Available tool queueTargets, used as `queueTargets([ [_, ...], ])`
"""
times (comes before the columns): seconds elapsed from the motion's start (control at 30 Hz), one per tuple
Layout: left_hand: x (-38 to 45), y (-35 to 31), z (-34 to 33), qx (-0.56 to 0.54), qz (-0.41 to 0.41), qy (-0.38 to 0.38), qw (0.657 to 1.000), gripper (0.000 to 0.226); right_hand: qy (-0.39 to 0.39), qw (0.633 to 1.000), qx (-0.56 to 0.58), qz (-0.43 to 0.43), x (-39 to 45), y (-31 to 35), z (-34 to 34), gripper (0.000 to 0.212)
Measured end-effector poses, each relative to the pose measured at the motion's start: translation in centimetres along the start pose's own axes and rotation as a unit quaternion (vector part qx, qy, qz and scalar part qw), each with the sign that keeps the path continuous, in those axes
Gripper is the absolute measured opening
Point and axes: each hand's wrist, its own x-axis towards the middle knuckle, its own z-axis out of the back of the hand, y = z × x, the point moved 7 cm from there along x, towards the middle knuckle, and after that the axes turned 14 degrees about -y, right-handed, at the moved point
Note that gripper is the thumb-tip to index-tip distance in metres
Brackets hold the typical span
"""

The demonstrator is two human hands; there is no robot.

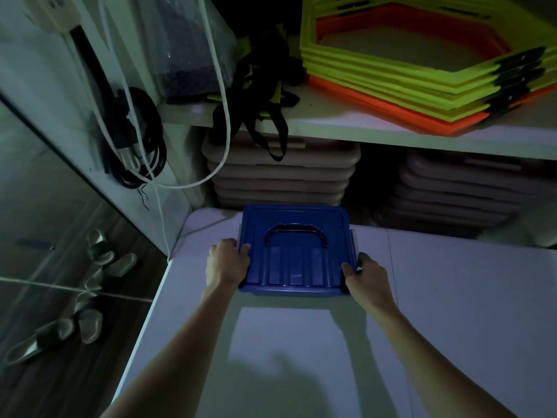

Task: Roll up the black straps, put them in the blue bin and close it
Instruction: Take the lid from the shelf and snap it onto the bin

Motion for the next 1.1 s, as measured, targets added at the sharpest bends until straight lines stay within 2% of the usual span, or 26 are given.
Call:
queueTargets([
  [0.1, -0.8, -0.9, 0.4, 0.047, -0.034, -0.034, 0.998, 0.032, -0.05, 0.995, 0.017, 0.081, -0.5, 0.9, 0.6, 0.012],
  [0.17, -1.2, -1.4, 0.8, 0.085, -0.062, -0.056, 0.993, 0.031, -0.07, 0.991, -0.003, 0.115, -0.8, 1.2, 0.8, 0.019],
  [0.23, -1.6, -2.1, 0.8, 0.125, -0.096, -0.066, 0.985, 0.029, -0.079, 0.986, -0.013, 0.146, -1.0, 1.5, 1.0, 0.025],
  [0.37, -2.1, -3.2, 0.9, 0.173, -0.115, -0.068, 0.976, 0.027, -0.081, 0.98, -0.041, 0.175, -0.6, 1.9, 0.9, 0.019],
  [0.43, -1.9, -3.2, 1.4, 0.127, -0.08, -0.068, 0.986, 0.03, -0.083, 0.983, -0.037, 0.163, -0.2, 1.7, 1.1, 0.013],
  [0.53, -0.4, -1.2, 1.7, -0.046, 0.057, -0.063, 0.995, 0.033, -0.083, 0.987, -0.026, 0.133, 0.3, 1.5, 1.2, 0.017],
  [0.63, 0.7, 1.3, 1.0, -0.159, 0.19, -0.04, 0.968, 0.027, -0.098, 0.987, -0.025, 0.124, 0.2, 1.7, 1.2, 0.013],
  [0.7, 0.9, 2.1, 0.6, -0.19, 0.244, -0.026, 0.951, 0.017, -0.109, 0.984, -0.036, 0.137, -0.1, 1.9, 1.1, 0.012],
  [0.8, 1.3, 2.0, 0.2, -0.171, 0.251, -0.01, 0.953, 0.02, -0.121, 0.973, -0.089, 0.173, -0.4, 2.4, 0.8, 0.011],
  [0.87, 1.7, 1.7, 0.1, -0.16, 0.242, 0.0, 0.957, 0.028, -0.131, 0.964, -0.129, 0.19, -0.7, 2.6, 0.6, 0.021],
  [1.0, 1.5, 1.0, -0.2, -0.128, 0.222, 0.025, 0.966, 0.035, -0.092, 0.961, -0.161, 0.203, -0.6, 2.4, -0.1, 0.02],
  [1.1, 1.1, 0.7, -0.4, -0.103, 0.201, 0.02, 0.974, 0.039, -0.082, 0.95, -0.175, 0.244, -0.5, 3.0, 0.2, 0.018],
])
